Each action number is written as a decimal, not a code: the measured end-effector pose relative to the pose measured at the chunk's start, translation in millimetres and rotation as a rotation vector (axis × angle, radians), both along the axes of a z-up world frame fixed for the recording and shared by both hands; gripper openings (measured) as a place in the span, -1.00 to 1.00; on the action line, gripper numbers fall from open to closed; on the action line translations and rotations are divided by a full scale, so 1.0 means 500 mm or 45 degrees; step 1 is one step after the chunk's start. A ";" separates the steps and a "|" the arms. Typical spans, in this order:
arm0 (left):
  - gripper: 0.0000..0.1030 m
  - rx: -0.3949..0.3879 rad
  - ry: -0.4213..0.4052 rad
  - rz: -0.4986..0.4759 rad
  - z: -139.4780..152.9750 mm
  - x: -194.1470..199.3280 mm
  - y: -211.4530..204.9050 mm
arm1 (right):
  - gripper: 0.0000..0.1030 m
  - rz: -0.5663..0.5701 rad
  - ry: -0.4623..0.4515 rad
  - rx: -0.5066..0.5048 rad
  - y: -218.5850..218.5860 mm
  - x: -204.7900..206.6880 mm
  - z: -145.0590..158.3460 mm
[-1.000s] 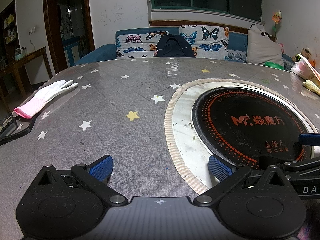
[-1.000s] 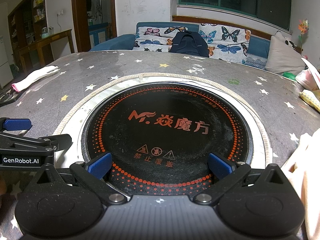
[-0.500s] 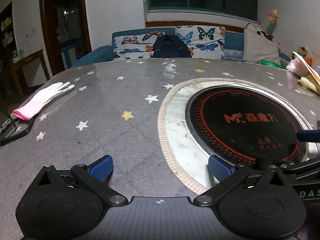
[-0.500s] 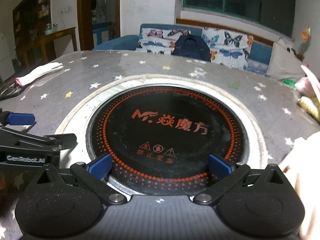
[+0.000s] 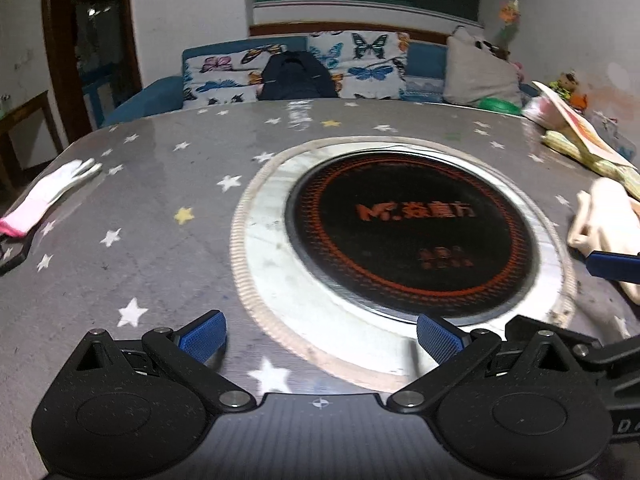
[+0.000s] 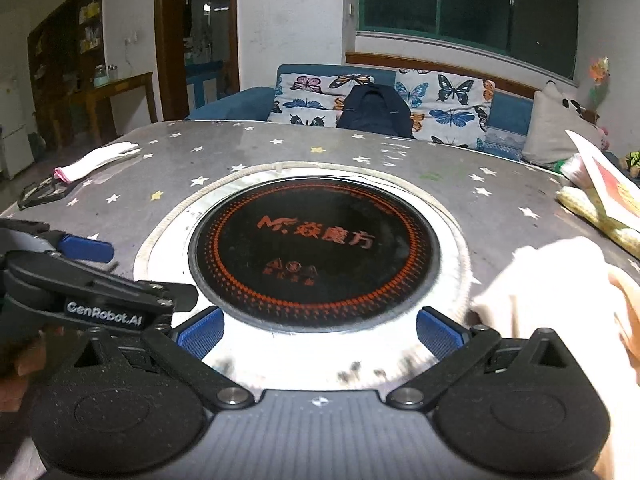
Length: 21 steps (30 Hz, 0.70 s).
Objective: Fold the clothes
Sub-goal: 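Move both tools toward the crumpled cream sweatshirt on the table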
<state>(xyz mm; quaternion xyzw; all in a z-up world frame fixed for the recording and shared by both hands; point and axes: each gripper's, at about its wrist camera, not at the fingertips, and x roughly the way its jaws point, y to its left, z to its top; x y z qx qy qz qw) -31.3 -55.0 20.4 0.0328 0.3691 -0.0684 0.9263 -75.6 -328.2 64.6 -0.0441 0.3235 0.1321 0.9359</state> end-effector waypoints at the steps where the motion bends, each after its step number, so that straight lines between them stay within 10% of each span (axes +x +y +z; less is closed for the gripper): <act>1: 1.00 0.012 -0.012 -0.017 0.004 -0.006 -0.010 | 1.00 -0.003 0.001 0.003 -0.007 -0.008 0.003; 21: 1.00 0.051 -0.011 -0.328 0.065 -0.062 -0.180 | 1.00 -0.237 0.012 0.069 -0.162 -0.133 0.039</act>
